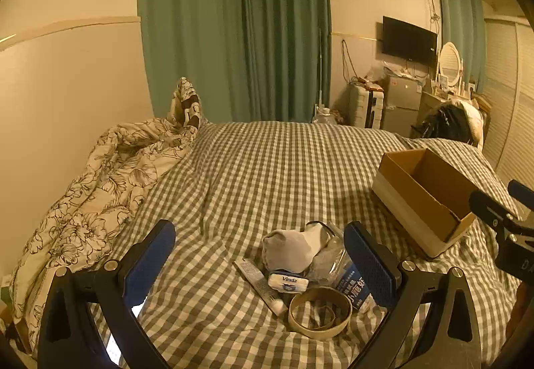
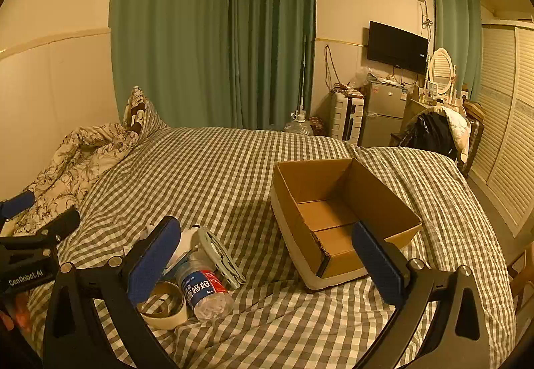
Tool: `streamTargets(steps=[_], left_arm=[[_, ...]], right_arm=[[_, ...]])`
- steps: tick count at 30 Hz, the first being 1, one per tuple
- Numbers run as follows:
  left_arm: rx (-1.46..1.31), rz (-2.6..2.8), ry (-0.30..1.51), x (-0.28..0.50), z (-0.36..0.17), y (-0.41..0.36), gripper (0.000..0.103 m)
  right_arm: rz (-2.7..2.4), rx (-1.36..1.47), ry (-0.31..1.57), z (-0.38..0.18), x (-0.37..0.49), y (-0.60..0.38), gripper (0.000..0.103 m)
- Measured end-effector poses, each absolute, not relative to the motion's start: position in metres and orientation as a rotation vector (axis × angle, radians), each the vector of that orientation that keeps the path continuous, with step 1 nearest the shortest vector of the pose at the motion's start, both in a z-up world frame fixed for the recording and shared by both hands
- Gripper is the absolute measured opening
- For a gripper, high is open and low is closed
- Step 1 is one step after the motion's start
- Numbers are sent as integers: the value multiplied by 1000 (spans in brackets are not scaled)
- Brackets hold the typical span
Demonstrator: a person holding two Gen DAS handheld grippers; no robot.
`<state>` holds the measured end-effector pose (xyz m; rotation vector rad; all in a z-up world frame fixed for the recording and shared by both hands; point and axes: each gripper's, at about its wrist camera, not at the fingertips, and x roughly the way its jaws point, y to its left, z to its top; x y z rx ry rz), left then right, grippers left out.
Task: Organize objects
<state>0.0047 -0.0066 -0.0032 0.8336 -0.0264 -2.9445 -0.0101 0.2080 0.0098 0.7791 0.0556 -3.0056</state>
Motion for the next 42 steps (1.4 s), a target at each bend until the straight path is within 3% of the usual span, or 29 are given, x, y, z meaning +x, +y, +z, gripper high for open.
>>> streamTargets(steps=[42], left_arm=[[854, -2934, -21, 2, -6, -9, 103]], right_arm=[[-2939, 826, 98, 1, -14, 193, 103]])
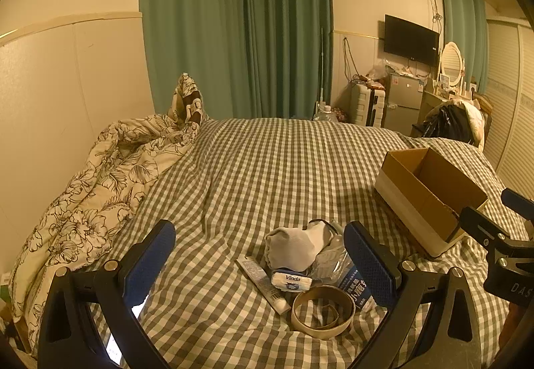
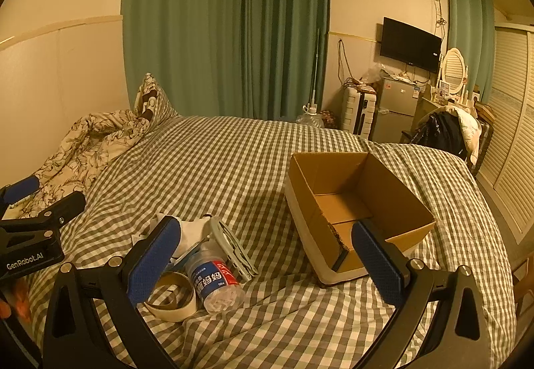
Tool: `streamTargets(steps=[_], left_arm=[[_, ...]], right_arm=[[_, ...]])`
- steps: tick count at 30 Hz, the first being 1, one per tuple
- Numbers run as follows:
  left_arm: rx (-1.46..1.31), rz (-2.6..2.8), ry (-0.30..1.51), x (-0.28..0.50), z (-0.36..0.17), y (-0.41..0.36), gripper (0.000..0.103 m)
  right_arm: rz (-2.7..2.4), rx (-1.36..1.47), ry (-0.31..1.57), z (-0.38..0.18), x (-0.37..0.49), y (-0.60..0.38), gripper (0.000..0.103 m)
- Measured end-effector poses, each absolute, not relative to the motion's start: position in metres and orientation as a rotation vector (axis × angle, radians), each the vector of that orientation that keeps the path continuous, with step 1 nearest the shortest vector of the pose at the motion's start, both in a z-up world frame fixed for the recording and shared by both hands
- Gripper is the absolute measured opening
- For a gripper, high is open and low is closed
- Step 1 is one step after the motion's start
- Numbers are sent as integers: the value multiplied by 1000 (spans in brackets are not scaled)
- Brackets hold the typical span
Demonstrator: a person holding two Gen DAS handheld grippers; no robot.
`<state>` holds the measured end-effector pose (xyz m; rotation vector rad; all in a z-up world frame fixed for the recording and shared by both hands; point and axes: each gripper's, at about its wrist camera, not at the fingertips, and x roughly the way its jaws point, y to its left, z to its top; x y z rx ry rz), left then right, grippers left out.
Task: Organize objects
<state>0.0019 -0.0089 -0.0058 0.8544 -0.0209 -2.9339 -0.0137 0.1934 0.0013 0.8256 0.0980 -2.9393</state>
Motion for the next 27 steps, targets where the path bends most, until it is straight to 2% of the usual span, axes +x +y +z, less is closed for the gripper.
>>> streamTargets(steps=[18, 27], left_arm=[[882, -2926, -15, -2, -12, -14, 103], [985, -2900, -14, -14, -37, -18, 103]], right_arm=[[-2908, 840, 139, -1, -14, 183, 103], [-2857, 933, 141, -20, -25, 181, 101]])
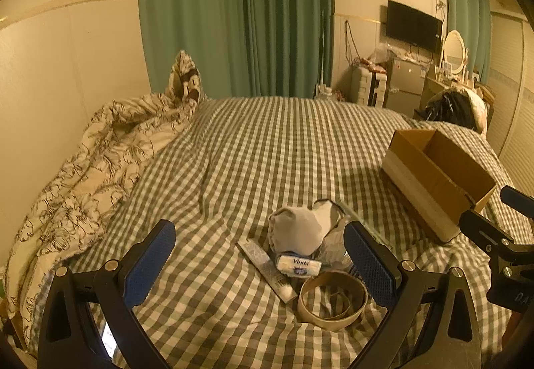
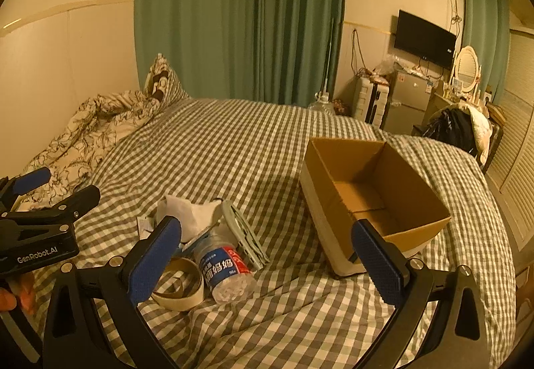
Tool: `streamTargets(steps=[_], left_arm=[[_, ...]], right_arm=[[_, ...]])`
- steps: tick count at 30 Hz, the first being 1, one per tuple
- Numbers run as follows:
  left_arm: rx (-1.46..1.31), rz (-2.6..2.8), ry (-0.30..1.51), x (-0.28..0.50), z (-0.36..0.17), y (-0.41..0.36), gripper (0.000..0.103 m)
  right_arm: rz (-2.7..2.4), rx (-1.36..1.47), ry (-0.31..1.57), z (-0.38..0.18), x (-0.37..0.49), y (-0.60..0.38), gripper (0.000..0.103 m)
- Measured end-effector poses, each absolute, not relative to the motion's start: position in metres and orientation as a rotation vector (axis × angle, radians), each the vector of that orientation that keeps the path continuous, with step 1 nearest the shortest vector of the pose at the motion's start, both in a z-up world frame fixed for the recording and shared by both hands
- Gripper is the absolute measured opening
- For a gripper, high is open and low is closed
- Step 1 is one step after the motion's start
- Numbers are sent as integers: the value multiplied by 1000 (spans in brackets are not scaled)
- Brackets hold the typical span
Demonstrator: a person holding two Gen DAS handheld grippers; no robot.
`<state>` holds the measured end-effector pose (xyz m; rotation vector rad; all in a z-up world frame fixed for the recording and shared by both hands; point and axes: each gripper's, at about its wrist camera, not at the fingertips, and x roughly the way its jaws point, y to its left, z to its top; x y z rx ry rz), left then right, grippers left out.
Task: Organize objects
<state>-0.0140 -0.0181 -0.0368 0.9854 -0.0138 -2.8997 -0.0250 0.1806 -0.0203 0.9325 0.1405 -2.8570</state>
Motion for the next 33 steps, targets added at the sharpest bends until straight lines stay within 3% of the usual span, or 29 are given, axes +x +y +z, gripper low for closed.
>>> streamTargets(steps=[16, 27, 28, 29, 33], left_arm=[[1469, -2815, -69, -49, -121, -4, 103], [1800, -2869, -180, -61, -163, 43, 103], [1829, -2853, -181, -65, -168, 44, 100], [1857, -2844, -164, -69, -172, 44, 86], [1882, -2872, -46, -70, -170, 36, 85]], right_arm=[[-2627, 1365, 91, -96, -74, 175, 90], [-2591, 1489, -19, -113, -87, 185, 90], [-2588, 1494, -19, -114, -88, 184, 90], [-2586, 1499, -18, -114, -89, 184, 90], [-2574, 1510, -8, -115, -91, 182, 90]])
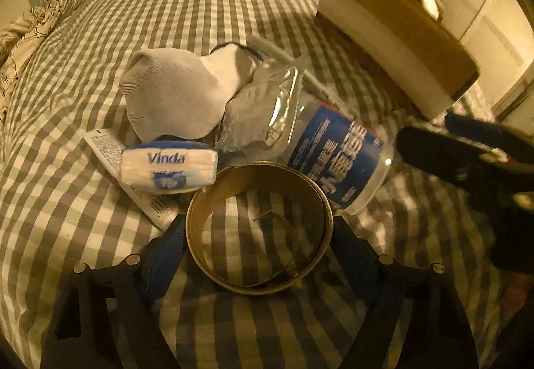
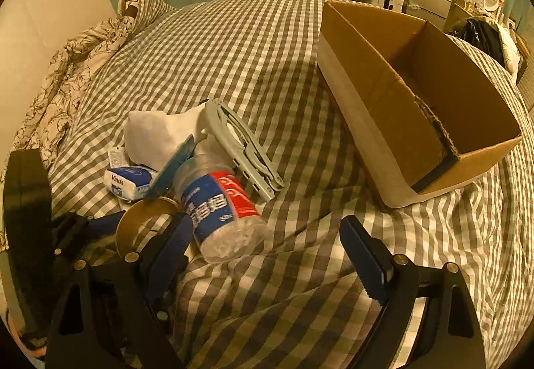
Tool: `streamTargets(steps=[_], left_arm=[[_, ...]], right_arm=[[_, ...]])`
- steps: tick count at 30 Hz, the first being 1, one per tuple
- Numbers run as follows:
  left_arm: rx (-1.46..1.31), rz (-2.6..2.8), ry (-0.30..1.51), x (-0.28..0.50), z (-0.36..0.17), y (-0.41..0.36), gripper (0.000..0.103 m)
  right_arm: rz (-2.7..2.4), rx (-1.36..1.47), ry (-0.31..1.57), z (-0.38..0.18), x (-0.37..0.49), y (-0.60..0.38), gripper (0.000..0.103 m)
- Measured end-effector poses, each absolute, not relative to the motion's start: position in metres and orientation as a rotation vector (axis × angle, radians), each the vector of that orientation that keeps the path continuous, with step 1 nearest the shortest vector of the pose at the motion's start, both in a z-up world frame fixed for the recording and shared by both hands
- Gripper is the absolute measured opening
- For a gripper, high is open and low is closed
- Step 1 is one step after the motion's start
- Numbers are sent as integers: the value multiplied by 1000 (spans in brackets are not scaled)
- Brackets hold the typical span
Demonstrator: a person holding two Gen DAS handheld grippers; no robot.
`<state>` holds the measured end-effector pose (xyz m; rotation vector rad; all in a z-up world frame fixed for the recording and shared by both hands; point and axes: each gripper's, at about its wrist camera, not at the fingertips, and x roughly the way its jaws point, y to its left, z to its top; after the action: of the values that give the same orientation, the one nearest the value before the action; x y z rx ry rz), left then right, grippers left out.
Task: Organize objects
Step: 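Grasp the tape roll with the left tool while the right tool grasps the clear container, then carry the tape roll and clear container into the cardboard box and release both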
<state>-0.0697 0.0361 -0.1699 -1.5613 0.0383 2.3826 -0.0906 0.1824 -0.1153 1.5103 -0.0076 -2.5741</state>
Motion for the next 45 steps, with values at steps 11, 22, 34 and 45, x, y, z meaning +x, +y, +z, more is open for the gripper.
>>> streamTargets(steps=[11, 22, 34, 45], left_arm=[[-1513, 2537, -39, -56, -136, -29, 85], [-1454, 2589, -35, -36, -116, -25, 85], [-1235, 2731, 59, -15, -51, -6, 85], [-1047, 2680, 150, -49, 2, 74, 85]], right_arm=[[-2386, 1607, -50, -147, -112, 154, 90], [-2327, 1683, 60, -169, -112, 125, 69], [-2523, 1358, 112, -84, -51, 144, 65], [-2771, 1074, 13, 18, -40, 228, 65]])
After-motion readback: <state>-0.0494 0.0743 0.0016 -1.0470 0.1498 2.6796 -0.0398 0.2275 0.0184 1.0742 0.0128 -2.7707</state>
